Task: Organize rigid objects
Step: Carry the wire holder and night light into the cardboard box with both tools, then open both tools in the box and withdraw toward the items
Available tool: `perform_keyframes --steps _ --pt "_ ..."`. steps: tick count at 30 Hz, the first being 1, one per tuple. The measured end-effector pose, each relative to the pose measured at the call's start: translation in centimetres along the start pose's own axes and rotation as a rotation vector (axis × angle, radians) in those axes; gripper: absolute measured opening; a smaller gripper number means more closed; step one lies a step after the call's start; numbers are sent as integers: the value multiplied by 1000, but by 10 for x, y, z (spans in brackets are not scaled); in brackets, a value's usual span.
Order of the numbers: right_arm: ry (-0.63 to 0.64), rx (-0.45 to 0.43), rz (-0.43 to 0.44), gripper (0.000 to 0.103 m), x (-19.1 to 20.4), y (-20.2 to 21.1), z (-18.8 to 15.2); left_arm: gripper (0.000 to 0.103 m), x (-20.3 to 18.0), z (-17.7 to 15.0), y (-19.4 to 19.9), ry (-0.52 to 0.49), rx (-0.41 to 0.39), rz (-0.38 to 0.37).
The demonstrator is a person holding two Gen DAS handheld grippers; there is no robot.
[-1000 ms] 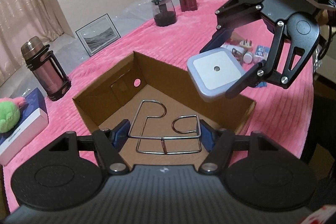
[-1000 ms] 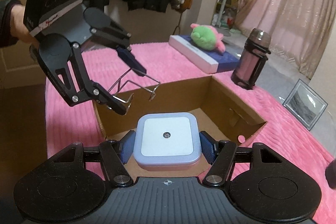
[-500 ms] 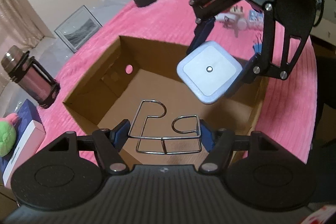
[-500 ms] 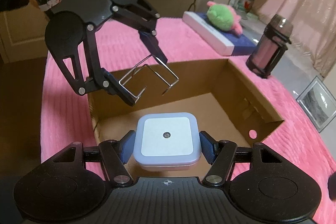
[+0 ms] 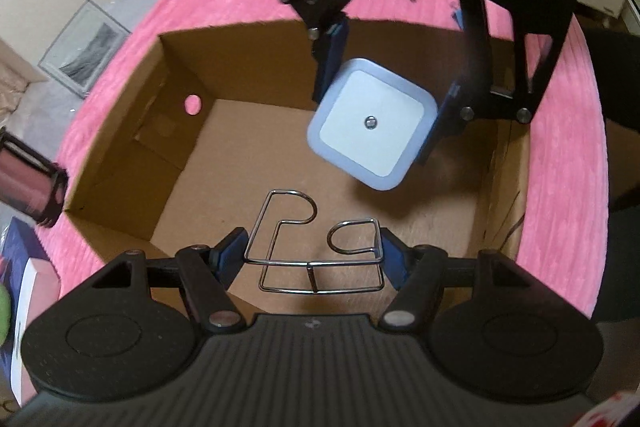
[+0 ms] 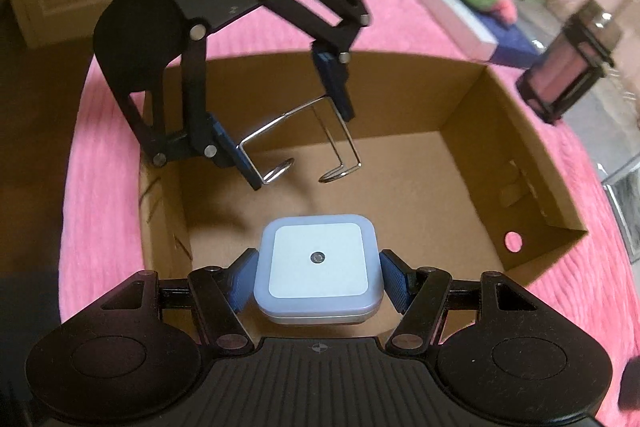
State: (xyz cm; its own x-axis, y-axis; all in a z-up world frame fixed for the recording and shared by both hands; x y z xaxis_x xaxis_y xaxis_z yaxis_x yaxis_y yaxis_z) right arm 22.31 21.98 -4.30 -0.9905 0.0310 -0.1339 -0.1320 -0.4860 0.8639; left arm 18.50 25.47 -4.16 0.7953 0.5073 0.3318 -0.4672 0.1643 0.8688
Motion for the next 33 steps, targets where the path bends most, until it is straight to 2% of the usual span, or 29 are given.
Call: perform_keyframes --steps 9,18,29,33 --pt "27 94 6 62 -3 -34 -10 65 -6 -8 -30 -63 65 -45" --pt "4 167 44 62 -8 -57 -21 65 -5 -14 -49 -45 116 -96" --pt "-23 173 70 62 -9 -60 -15 65 -3 -15 -64 -35 166 -130" --pt "-31 158 67 62 -9 -58 -14 69 -1 -15 -64 -28 156 -116"
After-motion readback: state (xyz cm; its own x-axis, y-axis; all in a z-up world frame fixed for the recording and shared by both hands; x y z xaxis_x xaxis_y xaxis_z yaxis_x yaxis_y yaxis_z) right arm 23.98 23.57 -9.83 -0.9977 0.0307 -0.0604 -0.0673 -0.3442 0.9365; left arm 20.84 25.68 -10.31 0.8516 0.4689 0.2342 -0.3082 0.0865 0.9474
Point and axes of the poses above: each gripper's, at about its wrist camera, not at the fingertips, and y roughly against the way its jaws point, x to its left, z to its top, the point moved 9 cm from there along -y, roughly the way its jaws point, and after that the axes turned 4 degrees about -y, right-handed, at the moved point
